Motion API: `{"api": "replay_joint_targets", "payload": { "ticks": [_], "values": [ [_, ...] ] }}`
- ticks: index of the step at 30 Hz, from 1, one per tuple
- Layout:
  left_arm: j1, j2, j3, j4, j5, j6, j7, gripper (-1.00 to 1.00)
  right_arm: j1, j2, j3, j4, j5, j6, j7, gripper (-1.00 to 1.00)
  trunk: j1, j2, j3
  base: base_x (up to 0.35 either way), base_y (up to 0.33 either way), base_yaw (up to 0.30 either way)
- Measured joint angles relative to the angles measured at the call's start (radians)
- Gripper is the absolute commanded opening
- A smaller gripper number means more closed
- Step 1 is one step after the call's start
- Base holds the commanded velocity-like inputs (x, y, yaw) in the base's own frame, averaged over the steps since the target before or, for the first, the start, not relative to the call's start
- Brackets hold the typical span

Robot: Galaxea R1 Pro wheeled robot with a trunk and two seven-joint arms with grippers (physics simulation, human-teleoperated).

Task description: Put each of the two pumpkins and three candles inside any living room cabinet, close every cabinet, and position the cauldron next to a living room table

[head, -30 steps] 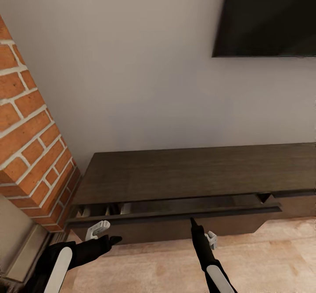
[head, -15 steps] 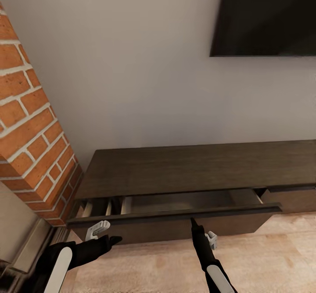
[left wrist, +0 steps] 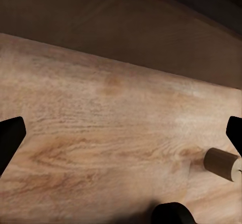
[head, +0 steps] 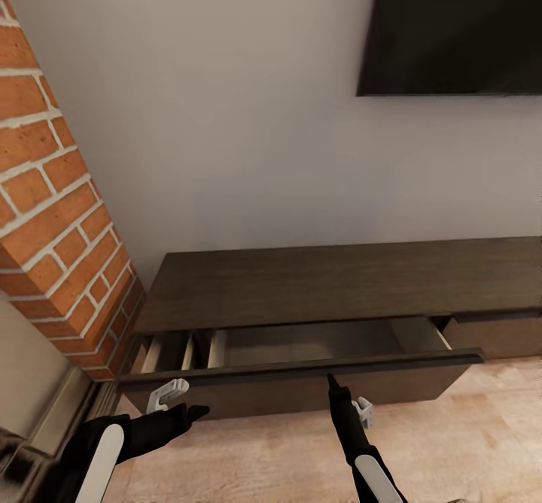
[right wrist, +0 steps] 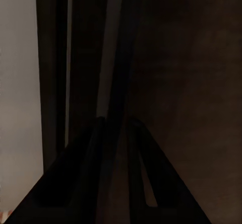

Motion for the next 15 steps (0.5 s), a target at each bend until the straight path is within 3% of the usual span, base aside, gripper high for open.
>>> {"api": "replay_joint_targets", "payload": {
  "ticks": [15],
  "values": [
    [0.000,0.000,0.000,0.000,0.000,0.000,0.000,1.00,0.000,0.000,-0.002,0.000,-0.002,0.000,0.000,-1.00,0.000,0.000,0.000,-0.080,0.000,0.000]
  ]
}}
